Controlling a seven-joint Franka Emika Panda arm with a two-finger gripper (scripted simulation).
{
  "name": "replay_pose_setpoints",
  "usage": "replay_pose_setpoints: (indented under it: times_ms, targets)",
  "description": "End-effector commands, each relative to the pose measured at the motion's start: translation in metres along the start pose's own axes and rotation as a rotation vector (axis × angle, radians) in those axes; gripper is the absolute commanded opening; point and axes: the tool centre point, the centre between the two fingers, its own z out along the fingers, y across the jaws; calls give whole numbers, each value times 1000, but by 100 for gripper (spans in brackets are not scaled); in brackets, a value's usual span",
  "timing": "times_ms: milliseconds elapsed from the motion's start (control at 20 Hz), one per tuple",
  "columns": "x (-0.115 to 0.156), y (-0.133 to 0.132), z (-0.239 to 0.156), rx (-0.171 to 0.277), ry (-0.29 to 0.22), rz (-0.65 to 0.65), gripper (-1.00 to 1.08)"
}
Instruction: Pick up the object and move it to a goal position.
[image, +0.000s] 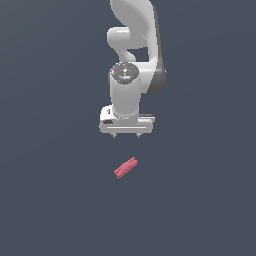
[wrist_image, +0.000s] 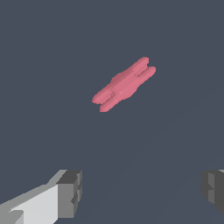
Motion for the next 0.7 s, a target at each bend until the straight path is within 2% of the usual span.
replay_pose_setpoints:
  times_ms: [0, 300, 650]
  targets:
    - [1, 1, 1, 0, 0, 10, 100]
    - [8, 1, 6, 4, 2, 74, 100]
    - [23, 1, 17, 9, 5, 216, 100]
